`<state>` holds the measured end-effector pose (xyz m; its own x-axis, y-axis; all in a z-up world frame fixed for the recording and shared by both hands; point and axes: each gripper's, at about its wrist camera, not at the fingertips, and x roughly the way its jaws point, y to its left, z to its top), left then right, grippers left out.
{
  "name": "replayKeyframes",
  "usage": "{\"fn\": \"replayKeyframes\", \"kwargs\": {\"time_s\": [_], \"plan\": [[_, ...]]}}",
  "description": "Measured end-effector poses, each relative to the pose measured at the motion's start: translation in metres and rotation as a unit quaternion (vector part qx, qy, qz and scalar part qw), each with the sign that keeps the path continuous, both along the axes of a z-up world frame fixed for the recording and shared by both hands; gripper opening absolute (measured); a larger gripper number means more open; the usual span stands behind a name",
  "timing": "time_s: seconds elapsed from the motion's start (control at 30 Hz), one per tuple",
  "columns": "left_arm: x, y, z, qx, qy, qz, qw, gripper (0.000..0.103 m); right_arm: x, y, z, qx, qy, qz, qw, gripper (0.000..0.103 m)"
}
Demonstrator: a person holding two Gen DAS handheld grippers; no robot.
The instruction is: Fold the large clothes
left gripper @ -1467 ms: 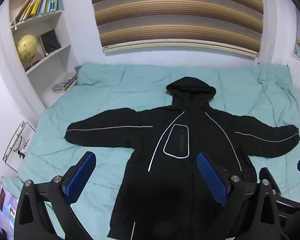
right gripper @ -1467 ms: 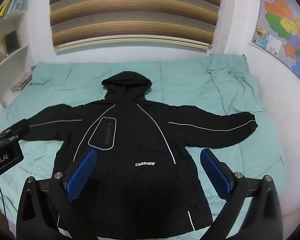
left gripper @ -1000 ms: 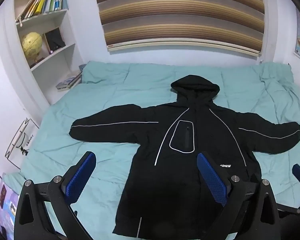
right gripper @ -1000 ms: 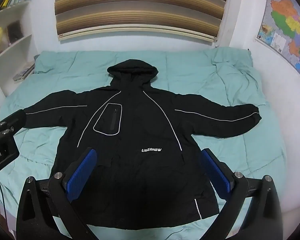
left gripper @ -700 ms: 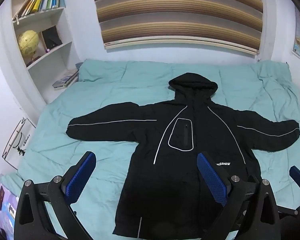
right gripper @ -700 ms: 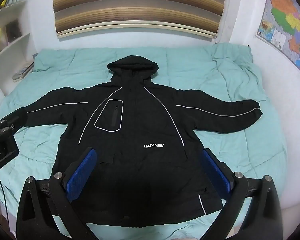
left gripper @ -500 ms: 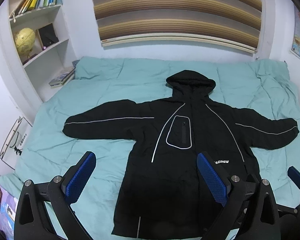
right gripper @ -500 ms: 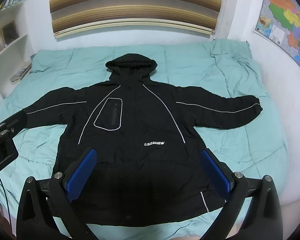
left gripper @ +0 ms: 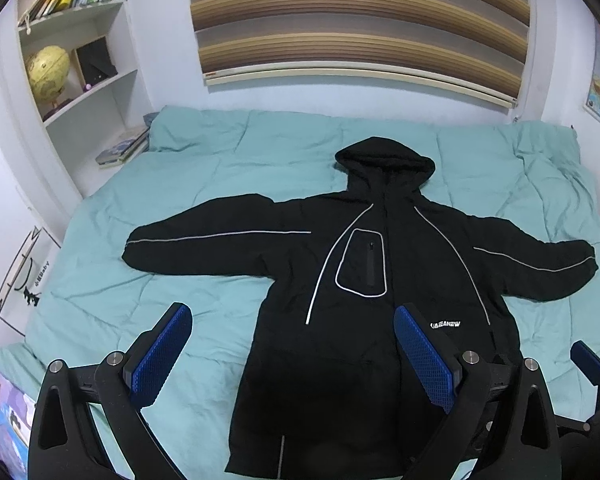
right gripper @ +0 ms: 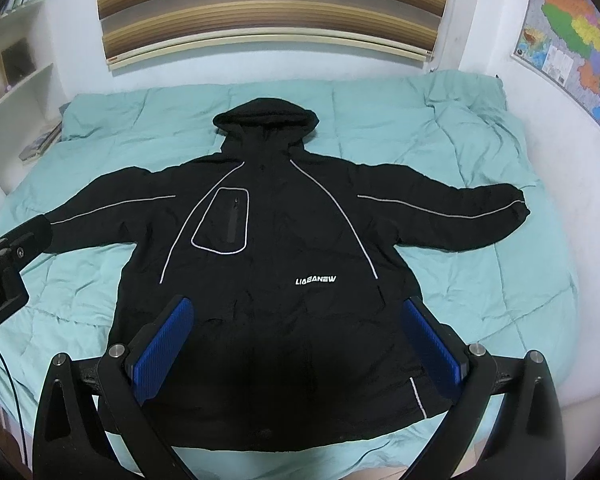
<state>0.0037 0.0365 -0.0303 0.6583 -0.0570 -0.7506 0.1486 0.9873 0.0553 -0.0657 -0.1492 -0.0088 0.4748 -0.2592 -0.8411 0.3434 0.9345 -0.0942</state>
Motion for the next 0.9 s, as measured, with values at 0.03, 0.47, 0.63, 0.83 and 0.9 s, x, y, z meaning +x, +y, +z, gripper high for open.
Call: {"fn": "replayKeyframes", "kwargs": {"time_s": [0.03, 0.47, 0.63, 0.83, 0.9], "plan": [[0.001, 0.000, -0.001, 0.001, 0.001, -0.001, 1.0000, 0.101, 0.000, 0.001, -0.001, 0.001, 0.001, 0.000, 1.000, 0.103], [0.002, 0.007, -0.002, -0.011, 0.002, -0.010, 0.9999, 0.101, -0.002, 0.009, 0.001, 0.002, -0.002, -0.008, 1.000, 0.103], [0.003, 0.009, 0.000, -0.021, 0.002, -0.013, 0.9997, 0.101, -0.007, 0.013, 0.005, -0.016, -0.007, -0.010, 1.000, 0.103], [0.001, 0.003, 0.002, -0.024, -0.001, -0.014, 0.9996, 0.101, -0.011, 0.010, 0.008, -0.020, -0.011, -0.009, 1.000, 0.103], [-0.001, -0.002, 0.004, -0.022, -0.004, -0.014, 0.9997, 0.101, -0.011, 0.006, 0.009, -0.016, -0.014, -0.010, 1.000, 0.103]]}}
